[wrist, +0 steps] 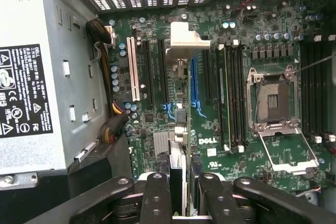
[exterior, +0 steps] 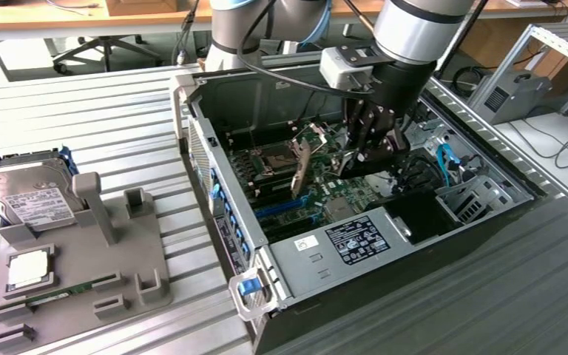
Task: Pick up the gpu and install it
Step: 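Insert the gpu into the slot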
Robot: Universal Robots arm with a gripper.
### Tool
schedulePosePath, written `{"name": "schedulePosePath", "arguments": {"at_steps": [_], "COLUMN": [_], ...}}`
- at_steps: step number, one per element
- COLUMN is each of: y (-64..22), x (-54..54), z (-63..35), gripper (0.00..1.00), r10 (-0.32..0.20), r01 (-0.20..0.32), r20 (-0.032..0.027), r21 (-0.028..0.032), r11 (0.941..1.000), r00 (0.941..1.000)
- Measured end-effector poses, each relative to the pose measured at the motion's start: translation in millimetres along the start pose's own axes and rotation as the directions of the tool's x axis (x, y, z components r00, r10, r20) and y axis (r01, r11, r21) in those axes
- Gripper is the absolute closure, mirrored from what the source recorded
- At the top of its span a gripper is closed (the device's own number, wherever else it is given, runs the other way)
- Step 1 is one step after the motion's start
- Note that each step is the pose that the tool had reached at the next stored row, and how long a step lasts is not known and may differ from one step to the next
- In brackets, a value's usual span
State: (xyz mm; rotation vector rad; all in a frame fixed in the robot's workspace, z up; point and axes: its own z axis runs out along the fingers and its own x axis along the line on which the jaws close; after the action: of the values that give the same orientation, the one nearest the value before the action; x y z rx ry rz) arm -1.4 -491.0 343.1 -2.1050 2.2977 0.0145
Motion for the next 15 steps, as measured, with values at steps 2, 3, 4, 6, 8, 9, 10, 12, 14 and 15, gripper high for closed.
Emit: {"name": "schedulePosePath", "arguments": {"at_steps": [2, 3, 4, 6, 8, 9, 10, 12, 14, 15], "y": [1.1, 1.9, 2.6, 4.0, 5.3, 5.9, 6.1, 6.8, 7.7, 8.3], "x": [-0.5, -0.7, -0.7, -0.9, -1.1, -1.1, -1.1, -1.1, -1.0, -0.9], "z": [0.2, 0.3, 0.3, 0.5, 0.6, 0.7, 0.8, 0.9, 1.1, 1.3], "gripper": [0.74, 0.74, 0.74, 0.74, 0.74, 0.74, 0.74, 0.74, 0.74, 0.74], "r10": [0.002, 0.003, 0.004, 0.004, 0.005, 0.005, 0.005, 0.006, 0.006, 0.006], "r01": [-0.002, -0.003, -0.004, -0.004, -0.005, -0.005, -0.005, -0.006, -0.006, -0.006], "r20": [0.0001, 0.0000, 0.0000, 0.0001, 0.0001, 0.0002, 0.0002, 0.0005, 0.0006, 0.0008], "r21": [0.0001, 0.0001, 0.0001, 0.0001, 0.0001, 0.0001, 0.0000, 0.0000, 0.0000, 0.0000], "r11": [1.0000, 1.0000, 1.0000, 1.0000, 1.0000, 1.0000, 1.0000, 1.0000, 1.0000, 1.0000], "r00": [1.0000, 1.0000, 1.0000, 1.0000, 1.0000, 1.0000, 1.0000, 1.0000, 1.0000, 1.0000]}}
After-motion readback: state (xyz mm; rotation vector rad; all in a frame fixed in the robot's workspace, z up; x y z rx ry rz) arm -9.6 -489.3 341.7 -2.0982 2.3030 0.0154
